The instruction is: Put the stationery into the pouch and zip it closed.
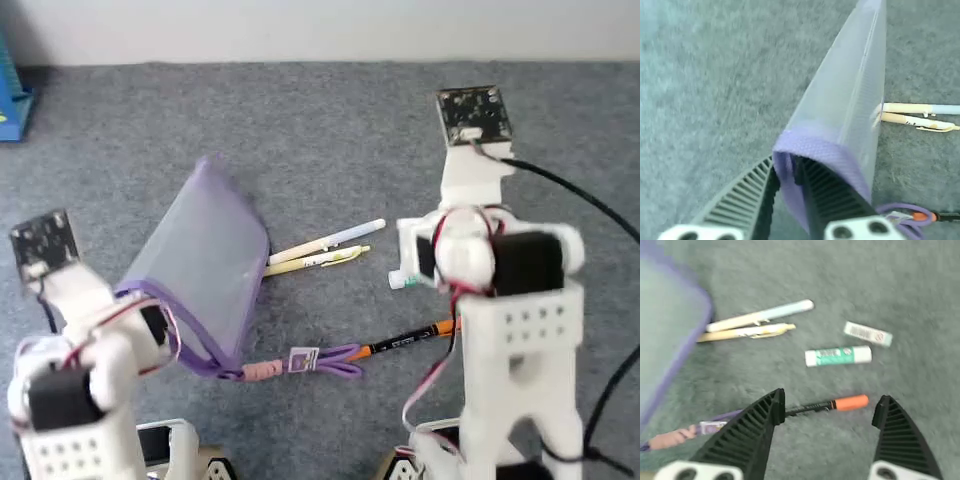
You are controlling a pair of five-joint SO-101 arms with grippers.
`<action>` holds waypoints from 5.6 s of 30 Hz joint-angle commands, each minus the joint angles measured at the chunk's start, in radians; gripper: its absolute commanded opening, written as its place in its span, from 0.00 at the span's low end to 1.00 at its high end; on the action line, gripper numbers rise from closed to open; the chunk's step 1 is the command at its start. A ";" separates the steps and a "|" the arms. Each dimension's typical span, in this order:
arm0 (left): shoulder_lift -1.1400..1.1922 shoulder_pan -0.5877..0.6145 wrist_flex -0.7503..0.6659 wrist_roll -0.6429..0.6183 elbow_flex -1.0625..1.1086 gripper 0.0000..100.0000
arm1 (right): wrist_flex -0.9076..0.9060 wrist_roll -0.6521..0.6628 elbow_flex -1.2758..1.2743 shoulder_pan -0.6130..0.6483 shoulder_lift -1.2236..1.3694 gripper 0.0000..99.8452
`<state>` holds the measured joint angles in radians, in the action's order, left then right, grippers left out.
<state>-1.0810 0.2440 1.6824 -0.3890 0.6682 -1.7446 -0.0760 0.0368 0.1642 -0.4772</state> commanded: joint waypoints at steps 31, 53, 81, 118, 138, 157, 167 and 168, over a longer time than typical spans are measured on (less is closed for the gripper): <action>0.437 0.003 0.074 -0.242 -0.278 0.01 | -0.013 0.189 -0.307 0.329 -0.251 0.28; 0.692 -0.005 0.074 -0.244 -0.475 0.01 | 0.842 0.015 -1.002 0.773 -0.473 0.29; 0.683 0.000 0.074 -0.238 -0.473 0.01 | 1.013 0.193 -0.901 0.625 -0.277 0.01; 0.184 -0.066 0.069 0.095 -0.102 0.26 | 0.688 0.204 -0.529 0.418 -0.444 0.01; 0.175 -0.183 0.077 -0.060 -0.251 0.01 | 0.570 0.203 -0.437 0.390 -0.441 0.01; 0.175 -0.183 0.075 -0.287 -0.269 0.01 | 0.177 0.025 -0.255 0.035 -0.441 0.31; 0.176 -0.017 0.074 -0.292 -0.265 0.01 | 0.209 0.052 -0.420 -0.096 -0.386 0.26; 0.176 -0.008 0.074 -0.292 -0.263 0.01 | 0.222 0.063 -0.442 -0.105 -0.355 0.26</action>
<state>-0.8892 0.2010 1.7346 -0.6682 0.4503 -1.5558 -0.0422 -0.3698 0.0905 -0.8884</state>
